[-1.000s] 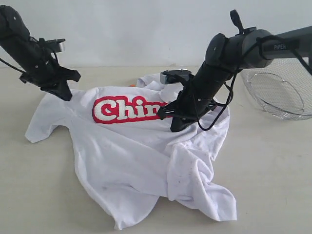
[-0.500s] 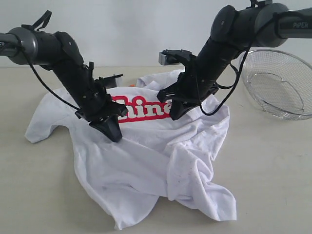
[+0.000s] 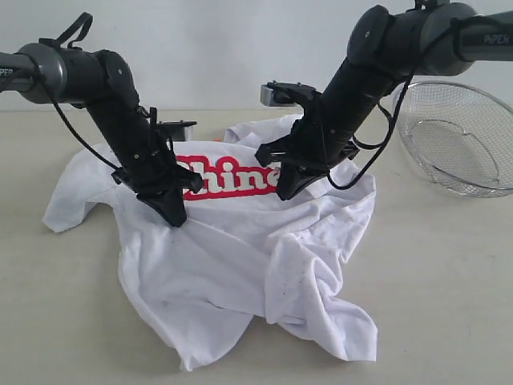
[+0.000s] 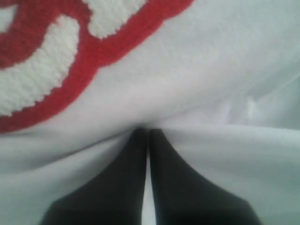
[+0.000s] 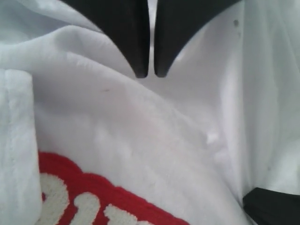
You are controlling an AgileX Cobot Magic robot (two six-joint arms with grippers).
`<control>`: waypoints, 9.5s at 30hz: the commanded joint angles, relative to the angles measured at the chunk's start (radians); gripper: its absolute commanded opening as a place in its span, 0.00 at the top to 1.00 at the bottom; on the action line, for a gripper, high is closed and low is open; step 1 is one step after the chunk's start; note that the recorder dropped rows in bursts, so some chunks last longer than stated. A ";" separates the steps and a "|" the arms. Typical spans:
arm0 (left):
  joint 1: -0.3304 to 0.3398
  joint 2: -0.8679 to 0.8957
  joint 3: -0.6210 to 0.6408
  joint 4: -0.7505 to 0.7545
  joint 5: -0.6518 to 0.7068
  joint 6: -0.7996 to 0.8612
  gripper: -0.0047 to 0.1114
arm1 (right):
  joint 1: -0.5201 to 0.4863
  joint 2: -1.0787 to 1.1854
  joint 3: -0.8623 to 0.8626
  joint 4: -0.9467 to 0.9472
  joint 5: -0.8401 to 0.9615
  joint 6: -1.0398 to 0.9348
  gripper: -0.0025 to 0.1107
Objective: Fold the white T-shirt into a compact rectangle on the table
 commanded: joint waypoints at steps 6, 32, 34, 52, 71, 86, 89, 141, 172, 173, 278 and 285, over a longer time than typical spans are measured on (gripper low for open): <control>0.040 0.058 -0.086 0.112 -0.008 -0.023 0.92 | -0.016 -0.269 0.398 0.047 -0.185 0.061 0.98; 0.041 0.058 -0.087 0.088 0.071 -0.031 0.92 | -0.061 -0.181 0.704 0.704 -0.244 -0.416 0.88; 0.041 0.058 -0.087 0.088 0.069 -0.031 0.92 | -0.061 -0.193 0.704 0.694 -0.218 -0.420 0.98; 0.041 0.058 -0.087 0.140 0.066 -0.033 0.92 | -0.143 -0.372 0.664 0.005 -0.167 0.002 0.76; 0.041 0.058 -0.087 0.140 0.070 -0.036 0.92 | -0.130 -0.540 0.847 0.322 -0.100 -0.138 0.48; 0.041 0.058 -0.087 0.122 0.075 -0.040 0.92 | 0.087 -0.484 0.997 0.391 -0.504 -0.143 0.48; 0.041 0.058 -0.087 0.120 0.075 -0.040 0.92 | 0.089 -0.433 0.997 0.427 -0.527 -0.161 0.48; 0.043 0.058 -0.087 0.167 0.062 -0.052 0.92 | 0.175 -0.579 0.918 0.303 -0.532 -0.009 0.54; 0.043 0.058 -0.087 0.159 0.068 -0.061 0.92 | 0.176 -0.356 0.810 0.082 -0.568 0.171 0.98; 0.043 0.058 -0.087 0.159 0.068 -0.061 0.92 | 0.176 -0.373 0.810 0.063 -0.552 0.185 0.98; 0.047 0.047 -0.087 0.196 0.086 -0.062 0.92 | -0.312 -0.550 0.813 -0.307 -0.113 0.221 0.98; 0.047 0.047 -0.087 0.196 0.086 -0.062 0.92 | -0.312 -0.550 0.813 -0.422 -0.101 0.322 0.46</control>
